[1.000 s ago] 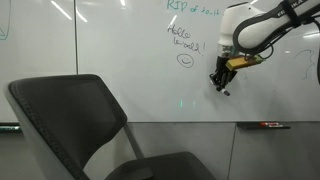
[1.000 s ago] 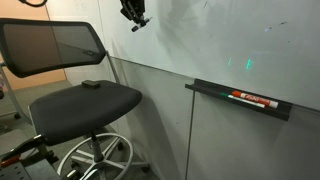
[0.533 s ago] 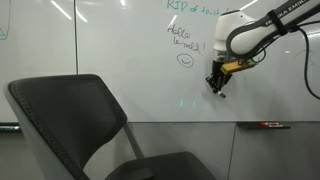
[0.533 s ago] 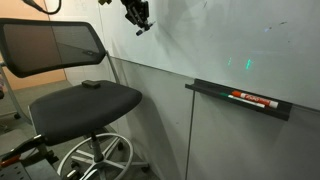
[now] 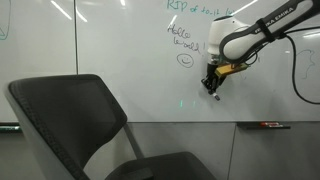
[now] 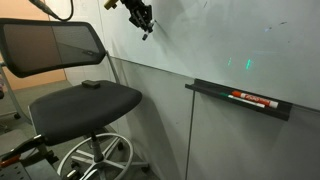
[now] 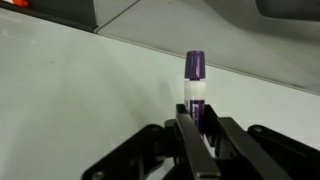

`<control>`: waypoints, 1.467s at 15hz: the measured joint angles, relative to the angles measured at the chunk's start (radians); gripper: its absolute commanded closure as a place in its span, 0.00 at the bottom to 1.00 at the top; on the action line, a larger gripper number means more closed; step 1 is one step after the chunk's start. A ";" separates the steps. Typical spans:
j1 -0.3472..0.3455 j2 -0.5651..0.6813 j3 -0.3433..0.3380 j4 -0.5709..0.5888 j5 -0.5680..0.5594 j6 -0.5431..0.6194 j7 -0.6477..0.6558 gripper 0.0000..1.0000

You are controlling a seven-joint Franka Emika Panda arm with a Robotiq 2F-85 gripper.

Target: Use the marker on the chair to draw on the white board

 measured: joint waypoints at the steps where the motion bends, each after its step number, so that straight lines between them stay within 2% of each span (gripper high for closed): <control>1: 0.002 0.006 -0.003 0.009 -0.007 0.000 0.000 0.93; 9: 0.015 0.005 -0.016 0.068 -0.021 0.000 -0.029 0.93; 11: 0.015 -0.015 -0.010 0.039 0.067 -0.001 -0.081 0.93; 16: 0.026 -0.182 0.043 -0.173 0.437 -0.103 -0.270 0.93; 19: 0.029 -0.277 0.049 -0.246 0.475 -0.177 -0.287 0.93; 22: 0.014 -0.313 0.034 -0.263 0.474 -0.233 -0.289 0.93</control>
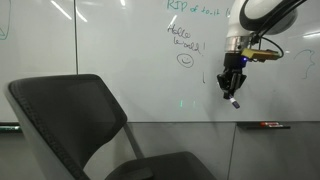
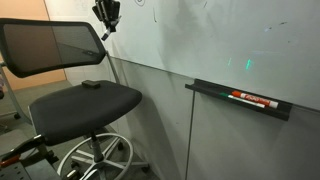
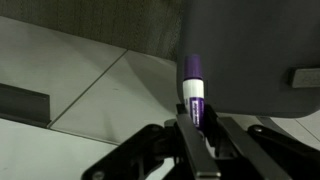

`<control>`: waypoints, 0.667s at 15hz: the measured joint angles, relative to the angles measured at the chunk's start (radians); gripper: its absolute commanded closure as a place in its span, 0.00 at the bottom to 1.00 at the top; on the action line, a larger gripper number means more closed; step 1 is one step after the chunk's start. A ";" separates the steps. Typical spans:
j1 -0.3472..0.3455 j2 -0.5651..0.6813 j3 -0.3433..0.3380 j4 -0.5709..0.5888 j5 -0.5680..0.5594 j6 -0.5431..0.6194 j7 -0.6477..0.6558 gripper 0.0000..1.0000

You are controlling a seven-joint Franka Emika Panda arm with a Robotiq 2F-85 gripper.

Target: Use the marker on the chair to draw on the white board

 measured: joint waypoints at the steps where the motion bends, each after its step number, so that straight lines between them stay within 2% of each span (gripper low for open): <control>1: -0.006 -0.001 -0.006 0.000 0.000 -0.020 -0.004 0.93; 5: -0.013 0.011 -0.022 -0.001 0.032 -0.084 -0.074 0.93; 10: 0.003 0.077 -0.005 0.003 0.073 -0.094 -0.155 0.93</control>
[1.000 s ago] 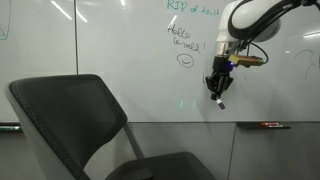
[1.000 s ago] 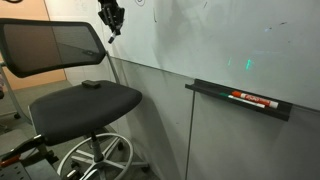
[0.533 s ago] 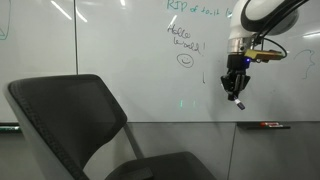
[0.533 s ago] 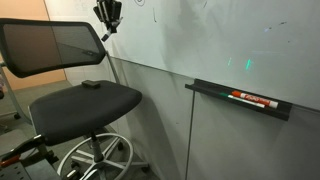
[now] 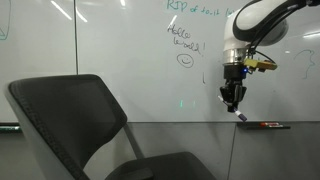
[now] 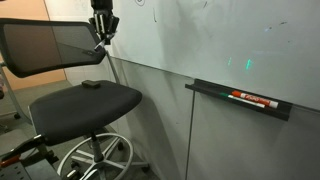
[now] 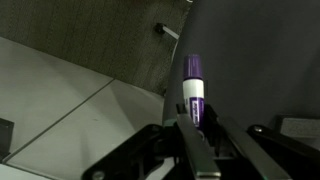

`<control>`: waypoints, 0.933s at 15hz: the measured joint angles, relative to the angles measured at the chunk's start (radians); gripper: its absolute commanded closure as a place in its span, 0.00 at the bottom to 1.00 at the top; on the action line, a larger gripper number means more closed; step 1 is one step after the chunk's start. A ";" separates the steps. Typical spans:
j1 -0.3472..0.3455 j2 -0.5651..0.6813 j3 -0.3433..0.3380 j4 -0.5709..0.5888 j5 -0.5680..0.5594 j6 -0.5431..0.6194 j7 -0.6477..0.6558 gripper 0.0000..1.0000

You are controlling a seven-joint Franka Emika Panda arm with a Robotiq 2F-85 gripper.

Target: Use the marker on the chair to draw on the white board

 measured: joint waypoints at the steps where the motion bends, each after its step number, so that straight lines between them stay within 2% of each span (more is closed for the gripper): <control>1: 0.004 0.019 0.006 0.004 0.000 0.000 -0.008 0.93; 8: 0.020 0.142 0.030 0.099 -0.008 0.010 -0.036 0.93; 14: 0.021 0.201 0.031 0.174 -0.021 0.017 -0.043 0.93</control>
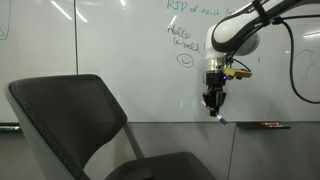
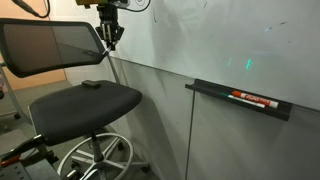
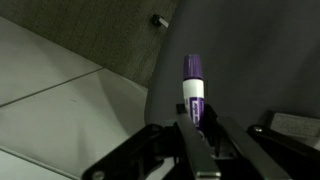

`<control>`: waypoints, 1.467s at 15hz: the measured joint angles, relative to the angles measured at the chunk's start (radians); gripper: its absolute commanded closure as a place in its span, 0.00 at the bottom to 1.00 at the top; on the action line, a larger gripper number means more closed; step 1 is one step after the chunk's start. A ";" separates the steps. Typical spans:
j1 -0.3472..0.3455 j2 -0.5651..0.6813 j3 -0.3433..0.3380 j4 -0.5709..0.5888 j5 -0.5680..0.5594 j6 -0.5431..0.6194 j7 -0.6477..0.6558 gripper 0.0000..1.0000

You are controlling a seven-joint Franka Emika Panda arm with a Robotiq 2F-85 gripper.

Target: Use the marker on the chair to draw on the white board

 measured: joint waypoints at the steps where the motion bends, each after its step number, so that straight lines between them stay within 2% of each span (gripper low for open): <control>1: 0.000 0.009 0.000 0.012 -0.004 0.002 0.000 0.93; 14: -0.001 0.167 -0.041 0.182 -0.100 0.097 0.048 0.93; 22: -0.001 0.204 -0.079 0.248 -0.134 0.184 0.106 0.94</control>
